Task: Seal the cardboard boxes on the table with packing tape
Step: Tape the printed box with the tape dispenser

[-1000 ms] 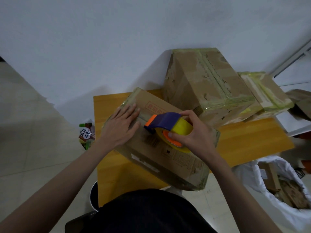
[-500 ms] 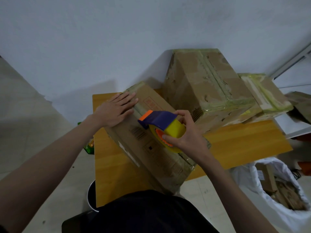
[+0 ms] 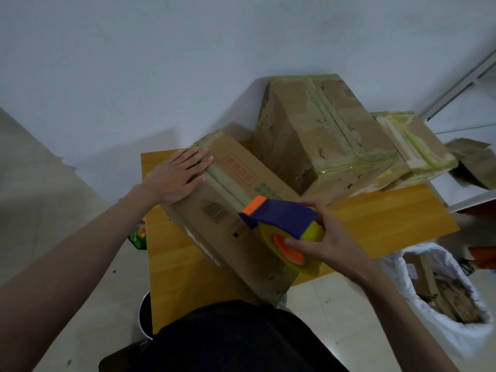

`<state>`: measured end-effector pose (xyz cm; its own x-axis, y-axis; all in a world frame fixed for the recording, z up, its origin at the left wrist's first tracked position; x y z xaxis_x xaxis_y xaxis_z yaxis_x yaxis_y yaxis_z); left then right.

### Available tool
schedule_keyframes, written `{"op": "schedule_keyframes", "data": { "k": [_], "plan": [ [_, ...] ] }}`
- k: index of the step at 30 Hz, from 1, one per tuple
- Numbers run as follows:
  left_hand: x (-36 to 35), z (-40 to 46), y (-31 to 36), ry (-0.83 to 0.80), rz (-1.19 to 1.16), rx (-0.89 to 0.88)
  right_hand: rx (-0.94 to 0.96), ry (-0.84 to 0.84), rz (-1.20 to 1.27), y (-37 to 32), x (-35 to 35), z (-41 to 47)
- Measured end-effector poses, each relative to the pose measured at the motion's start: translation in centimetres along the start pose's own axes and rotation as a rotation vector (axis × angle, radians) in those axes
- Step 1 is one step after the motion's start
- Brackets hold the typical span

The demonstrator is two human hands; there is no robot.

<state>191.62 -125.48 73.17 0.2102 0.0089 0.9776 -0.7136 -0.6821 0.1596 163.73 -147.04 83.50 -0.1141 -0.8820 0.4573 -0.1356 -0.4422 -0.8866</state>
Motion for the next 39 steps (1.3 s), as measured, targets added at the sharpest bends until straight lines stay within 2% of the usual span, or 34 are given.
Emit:
{"op": "schedule_keyframes", "data": {
  "k": [3, 11, 18, 28, 39],
  "plan": [
    [-0.1, 0.1, 0.2, 0.002, 0.020, -0.010, -0.020, 0.052, 0.051, 0.3, 0.8, -1.2],
    [-0.1, 0.1, 0.4, 0.007, 0.035, 0.005, 0.048, 0.100, -0.071, -1.5, 0.1, -0.6],
    [-0.1, 0.1, 0.4, 0.007, 0.032, 0.015, 0.120, 0.046, -0.205, -2.2, -0.7, 0.2],
    [-0.6, -0.5, 2.5, 0.010, -0.012, 0.109, 0.081, 0.044, -0.322, -1.8, -1.0, 1.4],
    [-2.6, -6.0, 11.5, -0.103, -0.041, -0.128, 0.097, 0.064, -0.354, -1.2, -1.1, 1.4]
  ]
}}
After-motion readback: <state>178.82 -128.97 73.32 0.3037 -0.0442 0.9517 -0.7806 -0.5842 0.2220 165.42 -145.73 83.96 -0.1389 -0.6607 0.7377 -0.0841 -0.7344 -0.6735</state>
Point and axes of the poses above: each hand's wrist, its own z-axis towards the middle knuckle, its own x-axis out of the back of the hand, y = z × x, the point moved 5 cm from there along z, towards the middle knuckle, and after that the axes turned 11 degrees about x, right-handed, at the moved point
